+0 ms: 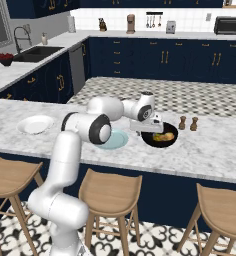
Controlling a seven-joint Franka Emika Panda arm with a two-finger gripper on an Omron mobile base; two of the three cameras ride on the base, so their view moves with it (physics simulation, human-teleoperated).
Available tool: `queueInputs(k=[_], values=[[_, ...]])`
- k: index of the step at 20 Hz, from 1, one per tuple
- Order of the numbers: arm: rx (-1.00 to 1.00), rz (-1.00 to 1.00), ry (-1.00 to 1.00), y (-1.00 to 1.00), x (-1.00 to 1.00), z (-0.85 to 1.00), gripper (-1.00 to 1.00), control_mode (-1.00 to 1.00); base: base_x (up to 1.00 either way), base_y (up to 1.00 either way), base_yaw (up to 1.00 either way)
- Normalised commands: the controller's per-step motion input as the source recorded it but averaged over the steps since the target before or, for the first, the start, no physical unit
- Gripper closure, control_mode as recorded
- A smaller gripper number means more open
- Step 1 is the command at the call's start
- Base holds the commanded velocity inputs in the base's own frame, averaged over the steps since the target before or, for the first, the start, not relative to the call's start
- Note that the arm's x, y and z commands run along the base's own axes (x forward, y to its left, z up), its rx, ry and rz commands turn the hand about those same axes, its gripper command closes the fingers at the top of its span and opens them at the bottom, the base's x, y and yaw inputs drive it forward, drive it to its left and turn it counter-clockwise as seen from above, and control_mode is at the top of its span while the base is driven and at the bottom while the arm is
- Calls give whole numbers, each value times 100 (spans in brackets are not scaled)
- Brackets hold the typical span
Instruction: Pick the chicken drumstick and lemon from their plates and place them in the bowl. Then put the bowl in the fridge.
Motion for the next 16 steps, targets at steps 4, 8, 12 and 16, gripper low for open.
queueInputs(k=[4,8,12,16], values=[[0,0,0,5,0,-25,-100,-100,0,0,0],[-1,0,0,8,-2,-13,-100,-100,0,0,0],[-1,0,-2,8,-28,0,-100,-100,0,0,0],[0,0,-1,2,-21,-13,-100,-100,0,0,0]])
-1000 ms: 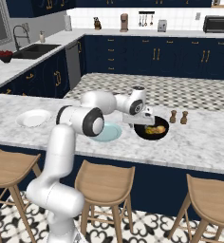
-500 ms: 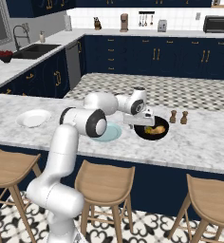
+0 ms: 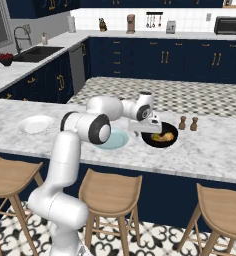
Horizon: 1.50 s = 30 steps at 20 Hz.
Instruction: Pick the chicken drumstick and lemon from their plates and place them in the bowl. Then put the bowl in the fridge.
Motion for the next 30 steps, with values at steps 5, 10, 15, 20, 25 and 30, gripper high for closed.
queueInputs(k=[5,10,15,20,25,30], values=[[-3,0,0,16,-3,-21,-100,-100,0,0,0],[0,0,0,1,0,-7,-100,-100,0,0,0],[0,0,0,-4,0,-16,-100,-100,0,0,0],[0,0,0,0,0,-22,100,-100,0,0,0],[0,0,0,0,0,0,100,-100,0,0,0],[0,0,0,-1,0,0,100,-100,0,0,0]])
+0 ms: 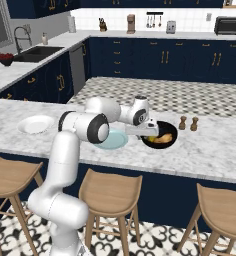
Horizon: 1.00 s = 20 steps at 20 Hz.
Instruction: Pick the chicken drumstick and lemon from their plates and place them in the bowl. Then put the bowl in the fridge.
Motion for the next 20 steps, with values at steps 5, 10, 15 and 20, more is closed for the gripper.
queueInputs(k=[5,10,15,20], values=[[0,0,2,-1,0,43,100,-100,0,0,0],[-5,11,2,32,-37,59,100,-100,0,0,0],[-12,25,0,66,-42,36,100,-100,0,0,0],[-8,28,-1,42,-55,42,100,-100,0,0,0]])
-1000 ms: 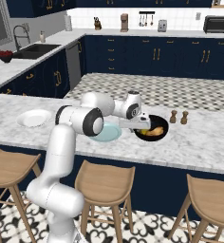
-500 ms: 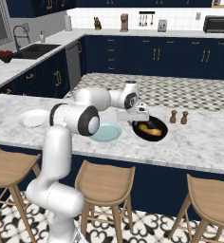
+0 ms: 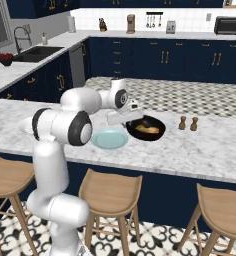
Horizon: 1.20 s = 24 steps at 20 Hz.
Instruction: Pick the chicken drumstick and lemon from their plates and place them in the bowl. Then put the bowl in the fridge.
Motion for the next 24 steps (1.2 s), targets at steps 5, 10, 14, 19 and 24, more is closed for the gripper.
queueInputs(k=[5,10,14,19,24], values=[[-1,30,-7,7,-65,49,100,-100,0,0,0],[0,26,-10,3,-75,52,100,-100,0,0,0],[0,33,-7,14,-41,39,100,-100,0,0,0],[0,39,0,31,-32,26,100,-100,0,0,0],[-4,28,0,46,-29,11,100,-100,0,0,0]])
